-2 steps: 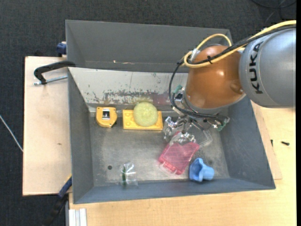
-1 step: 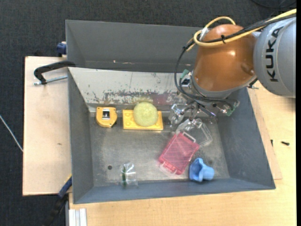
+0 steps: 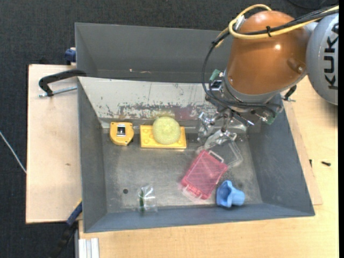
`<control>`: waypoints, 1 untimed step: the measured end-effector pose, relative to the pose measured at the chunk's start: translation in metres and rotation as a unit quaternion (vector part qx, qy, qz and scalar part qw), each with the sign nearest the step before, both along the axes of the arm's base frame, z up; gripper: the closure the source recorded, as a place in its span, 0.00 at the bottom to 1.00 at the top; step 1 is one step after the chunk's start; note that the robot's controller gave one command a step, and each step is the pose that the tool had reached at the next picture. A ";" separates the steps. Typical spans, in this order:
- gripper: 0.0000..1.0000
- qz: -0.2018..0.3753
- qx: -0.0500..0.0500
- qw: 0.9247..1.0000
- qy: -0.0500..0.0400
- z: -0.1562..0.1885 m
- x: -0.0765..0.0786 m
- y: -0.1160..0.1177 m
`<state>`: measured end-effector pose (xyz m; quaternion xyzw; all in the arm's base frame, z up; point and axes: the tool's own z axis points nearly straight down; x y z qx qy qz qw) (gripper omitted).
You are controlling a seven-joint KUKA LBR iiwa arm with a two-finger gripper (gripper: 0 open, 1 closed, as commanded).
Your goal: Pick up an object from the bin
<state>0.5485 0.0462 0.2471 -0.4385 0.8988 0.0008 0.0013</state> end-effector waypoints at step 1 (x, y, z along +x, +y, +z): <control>0.00 -0.062 -0.001 0.998 0.004 -0.086 -0.005 -0.031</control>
Offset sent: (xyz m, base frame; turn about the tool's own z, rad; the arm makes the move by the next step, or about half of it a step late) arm 0.0000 0.0000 0.0000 0.0000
